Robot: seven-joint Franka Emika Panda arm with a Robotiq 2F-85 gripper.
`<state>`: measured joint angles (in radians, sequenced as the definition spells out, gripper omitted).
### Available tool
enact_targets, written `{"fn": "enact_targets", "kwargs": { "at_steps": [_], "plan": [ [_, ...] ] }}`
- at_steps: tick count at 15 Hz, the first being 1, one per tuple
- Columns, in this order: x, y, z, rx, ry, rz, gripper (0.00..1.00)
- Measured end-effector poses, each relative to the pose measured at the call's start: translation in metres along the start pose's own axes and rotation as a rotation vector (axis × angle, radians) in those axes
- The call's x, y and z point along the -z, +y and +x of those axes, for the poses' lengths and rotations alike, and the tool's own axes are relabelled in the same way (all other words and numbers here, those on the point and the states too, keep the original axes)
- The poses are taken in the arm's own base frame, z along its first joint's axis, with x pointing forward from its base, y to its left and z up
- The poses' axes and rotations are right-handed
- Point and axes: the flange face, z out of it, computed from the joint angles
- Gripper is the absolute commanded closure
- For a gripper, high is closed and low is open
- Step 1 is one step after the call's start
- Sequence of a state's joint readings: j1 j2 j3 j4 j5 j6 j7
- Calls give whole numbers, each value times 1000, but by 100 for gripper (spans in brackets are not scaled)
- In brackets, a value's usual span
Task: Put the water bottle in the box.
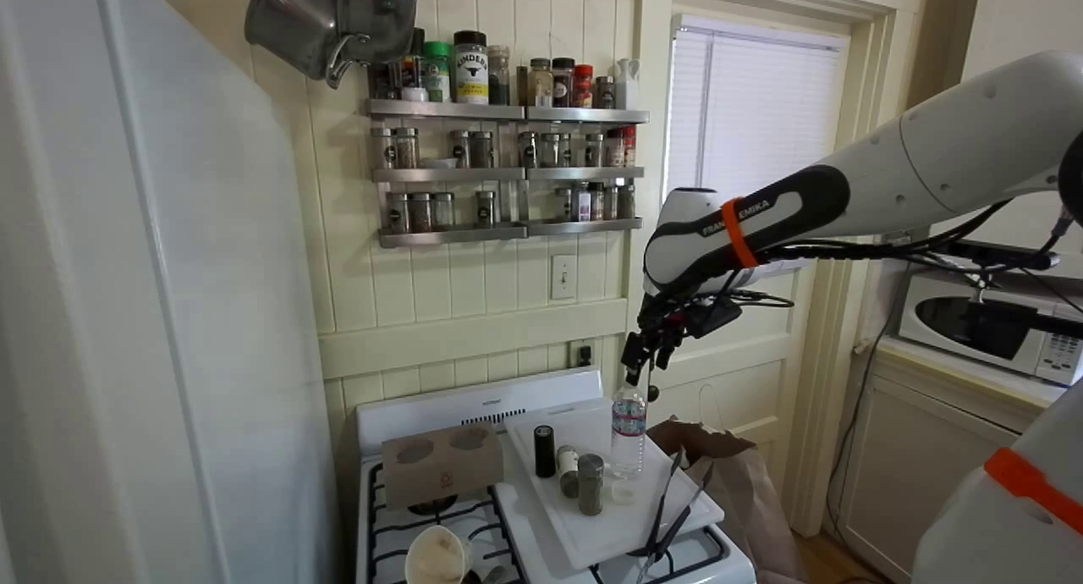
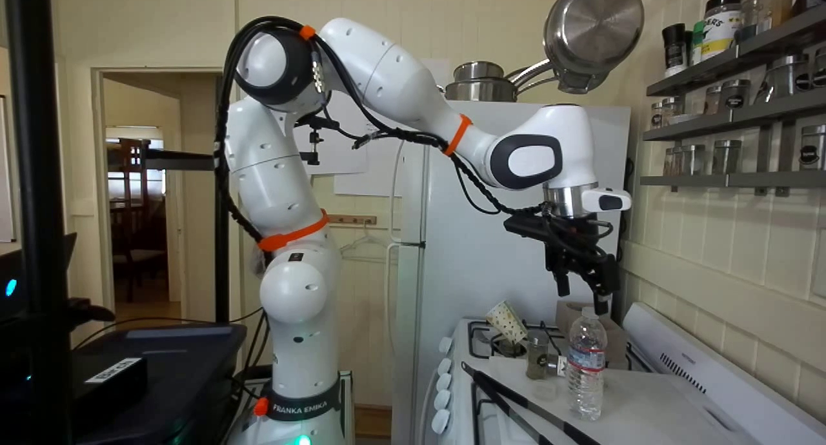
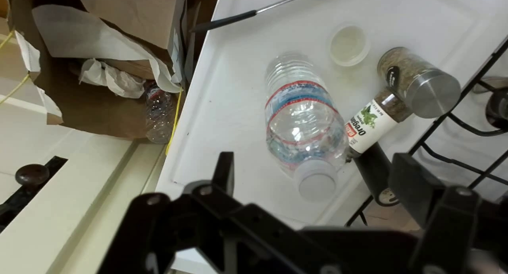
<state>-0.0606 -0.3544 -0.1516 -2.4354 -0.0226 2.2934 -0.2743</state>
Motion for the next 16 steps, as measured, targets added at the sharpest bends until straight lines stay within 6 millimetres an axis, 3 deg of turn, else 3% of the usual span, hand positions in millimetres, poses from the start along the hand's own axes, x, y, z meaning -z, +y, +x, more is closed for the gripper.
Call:
{"fn": "enact_targets", "kwargs": {
  "at_steps": [15, 16],
  "plan": [
    [-3, 3, 1, -6, -5, 0, 0],
    [-4, 4, 2, -8, -7, 2, 6]
  ]
}}
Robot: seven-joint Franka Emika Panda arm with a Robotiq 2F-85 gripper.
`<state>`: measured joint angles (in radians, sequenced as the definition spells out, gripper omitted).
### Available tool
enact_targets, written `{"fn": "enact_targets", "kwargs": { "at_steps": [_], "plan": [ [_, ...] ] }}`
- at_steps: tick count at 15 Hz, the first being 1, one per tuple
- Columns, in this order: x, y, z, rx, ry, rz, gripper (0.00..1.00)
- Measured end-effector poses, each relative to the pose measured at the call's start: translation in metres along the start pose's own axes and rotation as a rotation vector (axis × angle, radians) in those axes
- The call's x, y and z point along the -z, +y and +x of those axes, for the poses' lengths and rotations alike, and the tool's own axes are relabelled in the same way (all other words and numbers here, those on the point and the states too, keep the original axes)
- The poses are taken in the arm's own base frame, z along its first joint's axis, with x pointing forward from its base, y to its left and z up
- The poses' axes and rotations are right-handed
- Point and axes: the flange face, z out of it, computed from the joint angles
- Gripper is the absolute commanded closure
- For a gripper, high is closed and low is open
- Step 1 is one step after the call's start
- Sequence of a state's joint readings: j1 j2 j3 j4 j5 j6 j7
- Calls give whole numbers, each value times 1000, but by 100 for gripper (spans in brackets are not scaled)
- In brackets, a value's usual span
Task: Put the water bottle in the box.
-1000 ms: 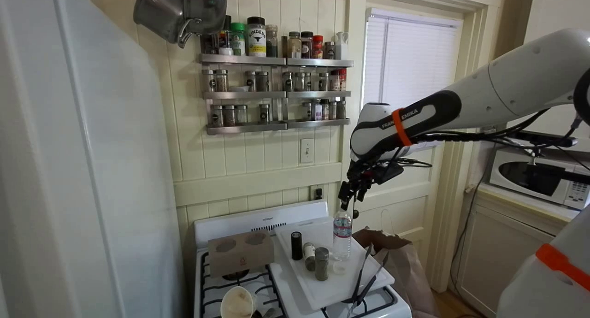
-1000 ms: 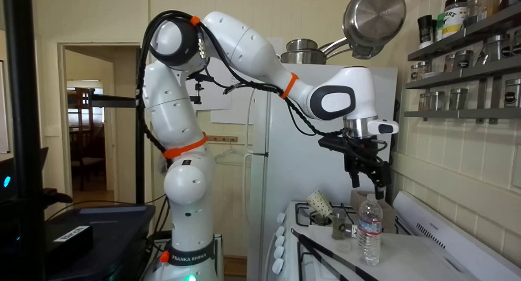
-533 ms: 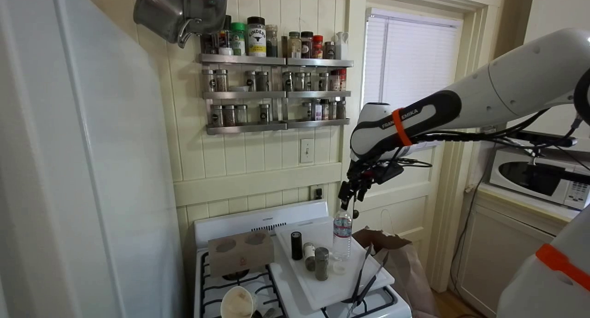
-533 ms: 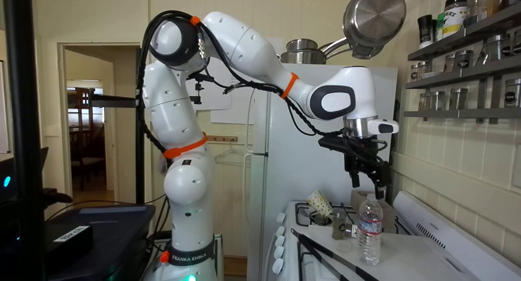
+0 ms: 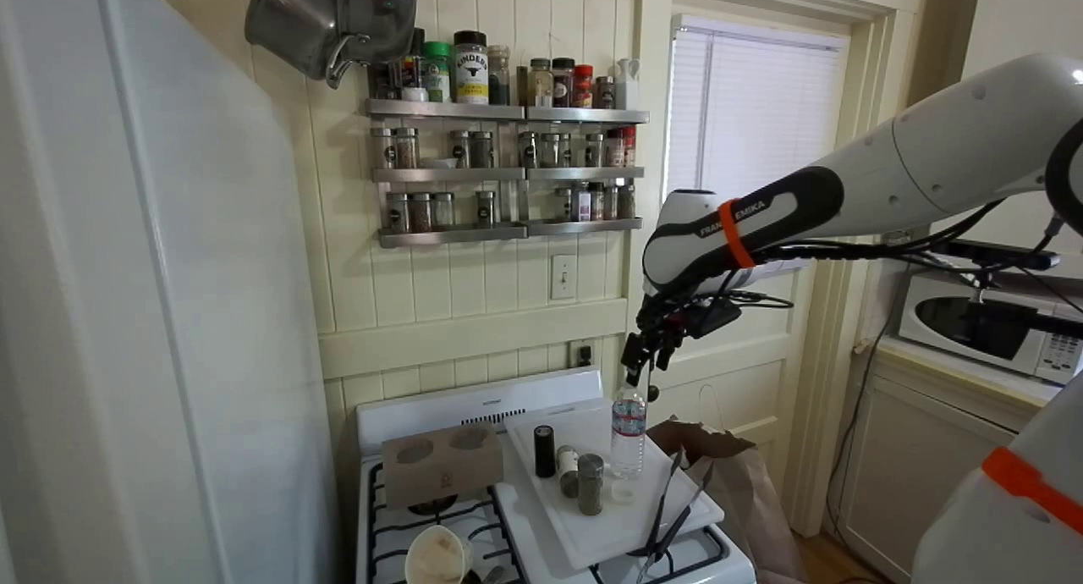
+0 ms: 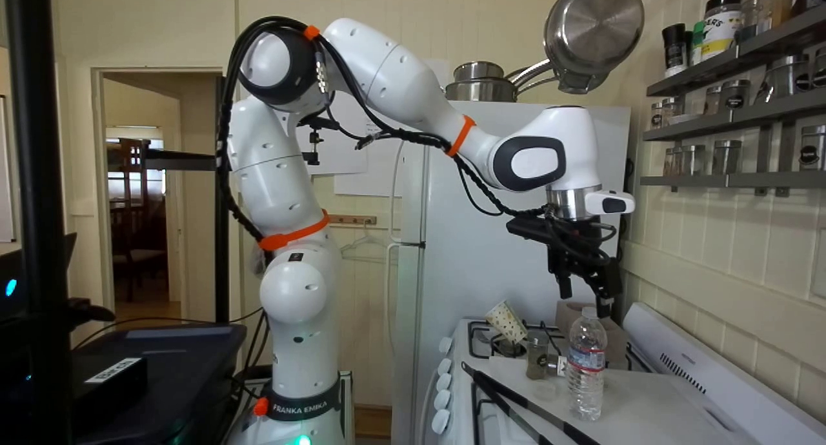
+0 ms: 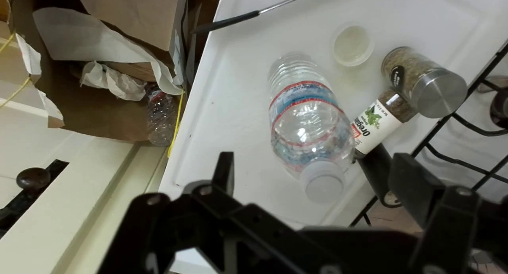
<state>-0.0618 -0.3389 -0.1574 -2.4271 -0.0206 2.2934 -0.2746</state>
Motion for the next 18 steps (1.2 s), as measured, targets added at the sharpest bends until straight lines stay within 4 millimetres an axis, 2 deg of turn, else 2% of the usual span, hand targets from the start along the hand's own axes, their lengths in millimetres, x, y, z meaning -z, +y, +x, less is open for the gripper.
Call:
{"fn": "enact_targets", "kwargs": {
  "at_steps": [3, 4, 5, 14, 16, 18],
  "plan": [
    [-5, 2, 3, -8, -9, 6, 18],
    [-7, 2, 5, -9, -11, 7, 26],
    [-8, 3, 7, -10, -13, 7, 24],
    [-11, 5, 25, -28, -2, 20, 28],
    [-13, 4, 27, -24, -5, 20, 26],
    [-15, 2, 29, -20, -7, 20, 30]
  ]
}}
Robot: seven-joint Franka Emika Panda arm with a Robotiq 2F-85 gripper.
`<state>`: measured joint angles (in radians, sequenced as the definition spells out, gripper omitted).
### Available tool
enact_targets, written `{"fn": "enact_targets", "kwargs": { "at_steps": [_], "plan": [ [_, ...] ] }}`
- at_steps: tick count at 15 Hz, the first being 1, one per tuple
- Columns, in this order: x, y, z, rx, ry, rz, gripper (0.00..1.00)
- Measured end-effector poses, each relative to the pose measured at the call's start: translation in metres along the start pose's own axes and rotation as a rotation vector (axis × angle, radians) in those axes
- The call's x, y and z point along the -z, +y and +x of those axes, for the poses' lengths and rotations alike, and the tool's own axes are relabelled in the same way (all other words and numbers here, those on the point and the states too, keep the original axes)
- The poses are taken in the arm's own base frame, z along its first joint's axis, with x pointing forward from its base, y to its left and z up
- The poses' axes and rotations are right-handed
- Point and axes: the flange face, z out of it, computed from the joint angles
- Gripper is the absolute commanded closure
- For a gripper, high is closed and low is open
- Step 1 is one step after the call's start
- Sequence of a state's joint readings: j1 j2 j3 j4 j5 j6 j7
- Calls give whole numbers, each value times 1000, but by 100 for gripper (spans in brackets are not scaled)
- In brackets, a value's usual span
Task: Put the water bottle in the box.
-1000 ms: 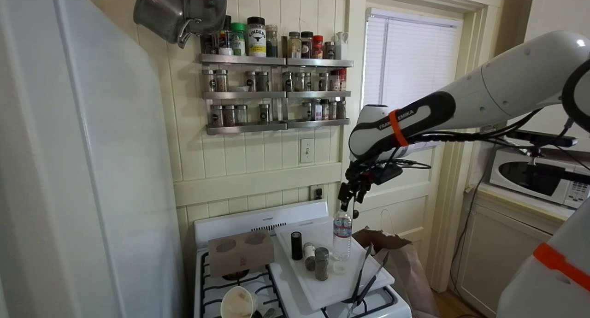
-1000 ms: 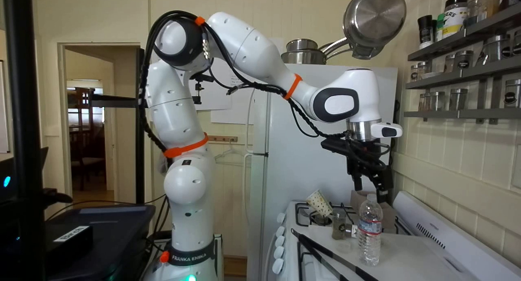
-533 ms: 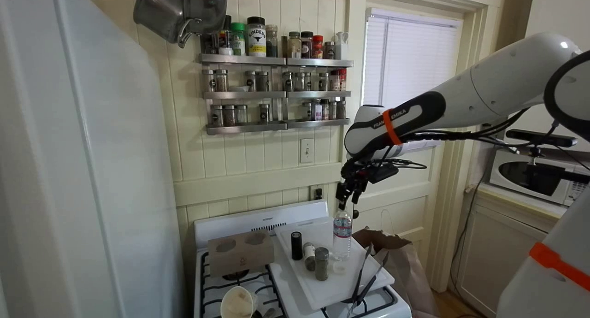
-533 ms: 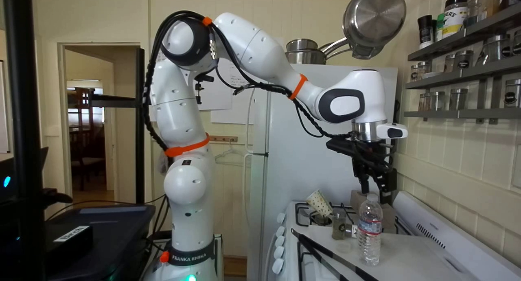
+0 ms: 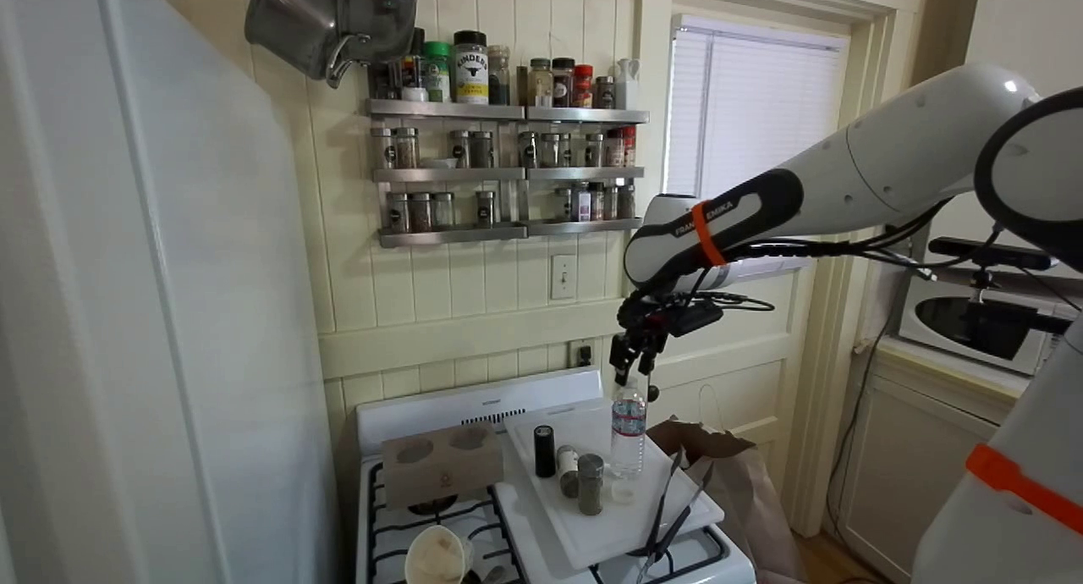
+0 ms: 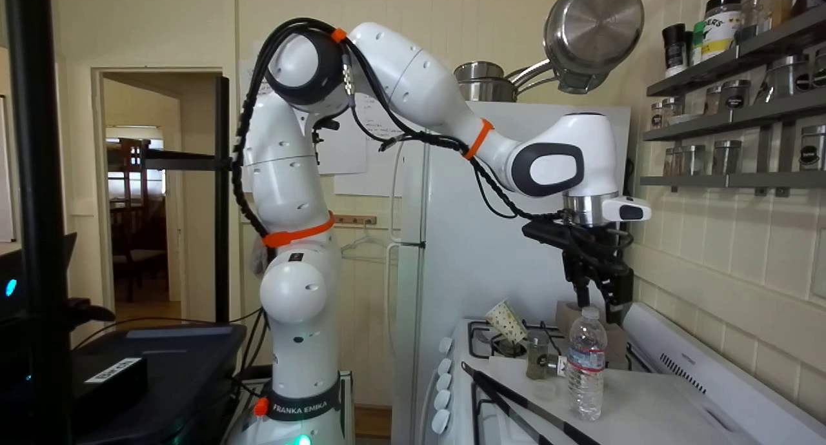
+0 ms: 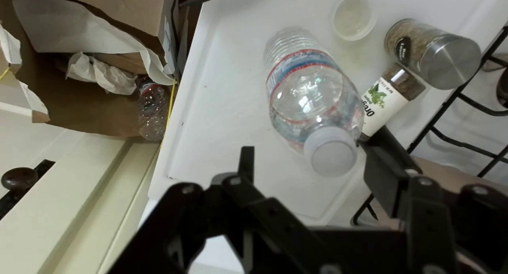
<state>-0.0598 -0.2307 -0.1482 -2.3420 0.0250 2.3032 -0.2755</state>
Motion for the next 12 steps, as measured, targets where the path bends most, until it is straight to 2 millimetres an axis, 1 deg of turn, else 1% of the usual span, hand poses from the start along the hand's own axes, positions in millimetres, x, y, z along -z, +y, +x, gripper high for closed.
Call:
{"fn": "enact_targets", "kwargs": {
  "at_steps": [1, 3, 4, 11, 12],
  "plan": [
    [0, -1, 1, 2, -1, 0, 33],
    [-1, -2, 2, 5, -2, 0, 34],
    [-1, -3, 2, 7, -2, -1, 36],
    [-3, -8, 3, 17, -9, 0, 34],
    [-3, -9, 3, 19, -12, 0, 38]
  ]
}}
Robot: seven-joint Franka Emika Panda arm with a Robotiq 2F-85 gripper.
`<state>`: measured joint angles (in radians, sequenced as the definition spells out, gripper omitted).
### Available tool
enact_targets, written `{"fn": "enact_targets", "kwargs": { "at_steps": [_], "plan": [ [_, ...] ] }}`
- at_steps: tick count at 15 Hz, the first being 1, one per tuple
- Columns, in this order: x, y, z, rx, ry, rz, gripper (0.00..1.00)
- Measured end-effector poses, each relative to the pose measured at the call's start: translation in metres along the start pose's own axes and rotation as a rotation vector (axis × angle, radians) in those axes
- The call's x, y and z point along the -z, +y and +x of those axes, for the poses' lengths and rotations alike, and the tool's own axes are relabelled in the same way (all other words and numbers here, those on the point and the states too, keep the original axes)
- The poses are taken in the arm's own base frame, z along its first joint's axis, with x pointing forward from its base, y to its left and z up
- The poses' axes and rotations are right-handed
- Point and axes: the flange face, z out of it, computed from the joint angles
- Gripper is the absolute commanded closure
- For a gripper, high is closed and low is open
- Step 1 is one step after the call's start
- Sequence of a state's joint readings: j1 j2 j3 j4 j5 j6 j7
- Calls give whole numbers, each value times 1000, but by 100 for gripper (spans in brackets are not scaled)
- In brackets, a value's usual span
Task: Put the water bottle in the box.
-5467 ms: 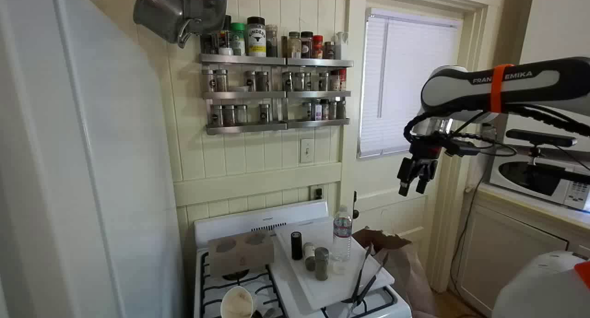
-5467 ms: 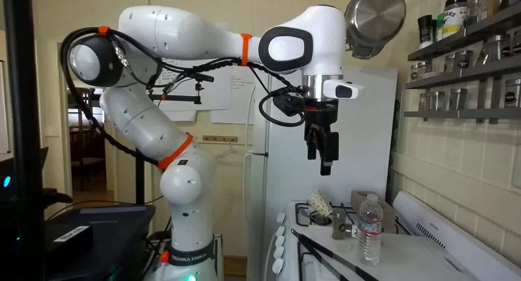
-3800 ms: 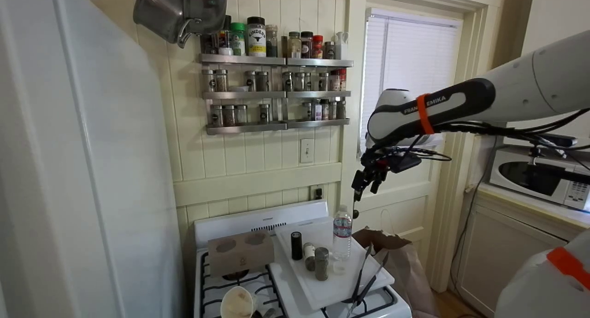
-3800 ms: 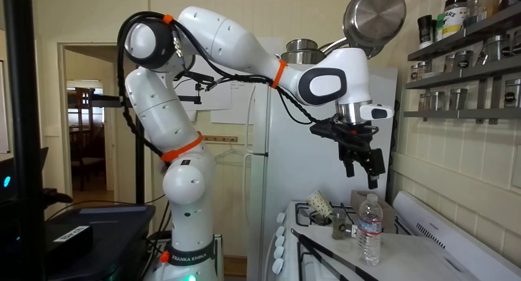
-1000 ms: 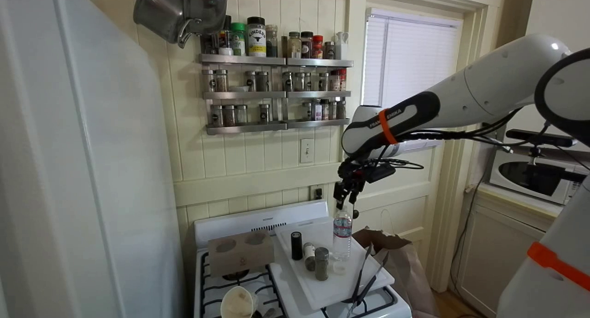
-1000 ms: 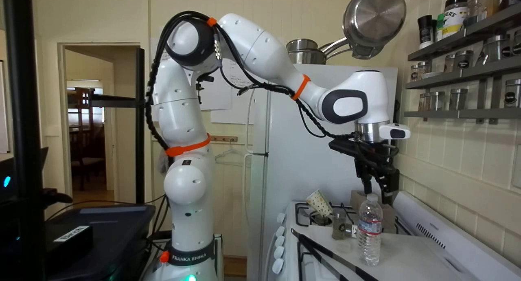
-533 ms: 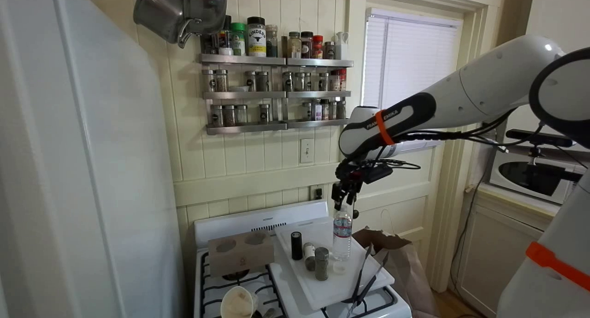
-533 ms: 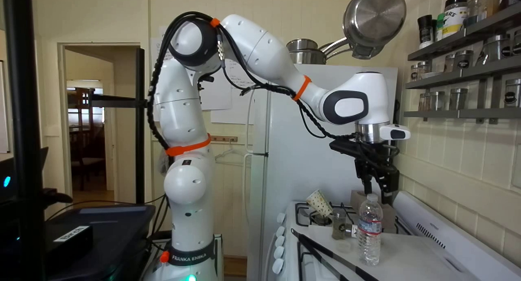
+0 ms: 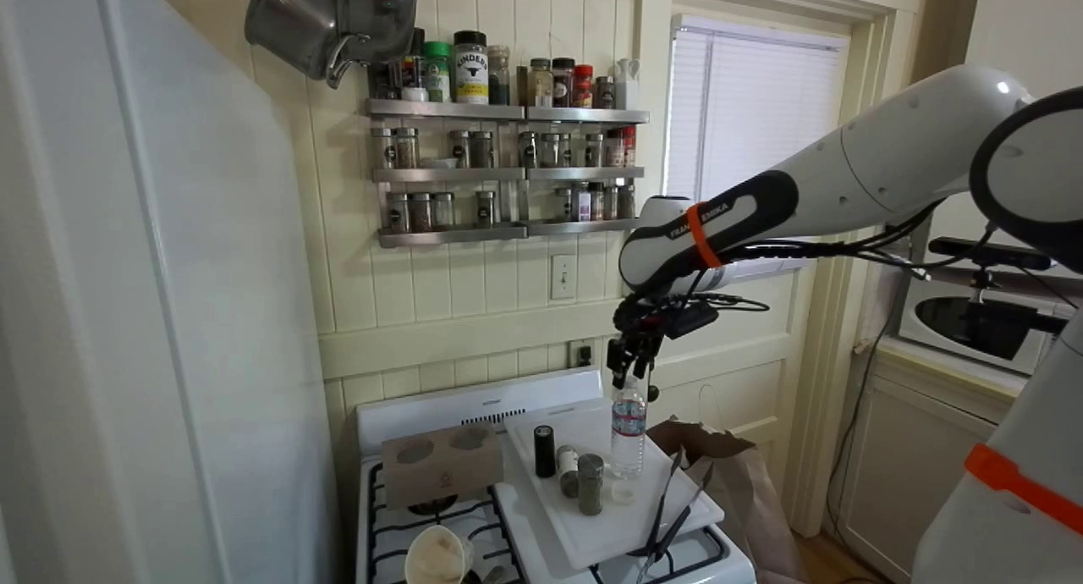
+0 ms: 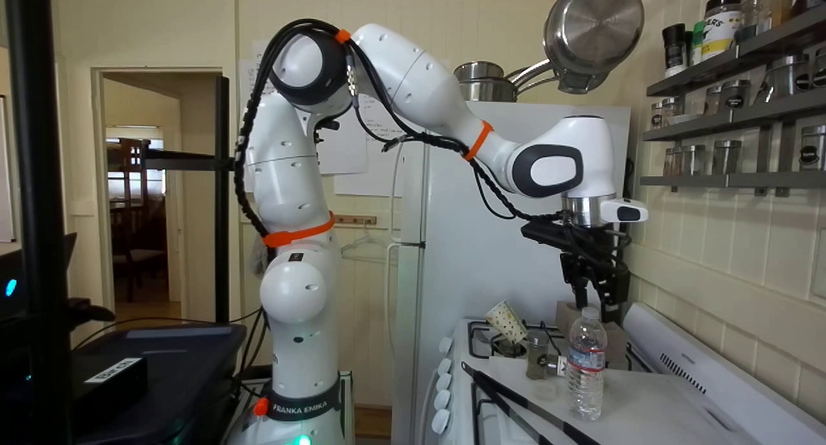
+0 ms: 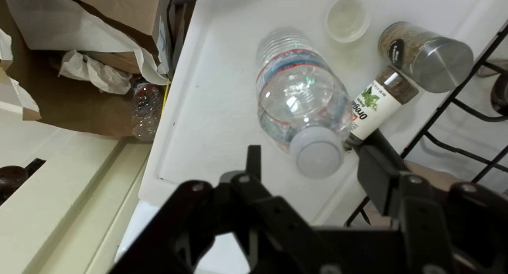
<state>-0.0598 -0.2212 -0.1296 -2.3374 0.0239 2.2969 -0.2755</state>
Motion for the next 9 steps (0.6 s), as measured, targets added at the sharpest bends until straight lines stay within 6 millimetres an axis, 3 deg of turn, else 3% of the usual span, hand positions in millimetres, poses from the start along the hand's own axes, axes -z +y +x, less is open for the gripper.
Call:
{"fn": "enact_targets", "kwargs": {
  "at_steps": [3, 4, 5, 9],
  "plan": [
    [-1, -2, 0, 3, -9, 2, 40],
    [-1, -2, -1, 4, -10, 3, 47],
    [-1, -2, -1, 4, -11, 3, 63],
    [-2, -2, -2, 5, -20, 2, 93]
  ]
}}
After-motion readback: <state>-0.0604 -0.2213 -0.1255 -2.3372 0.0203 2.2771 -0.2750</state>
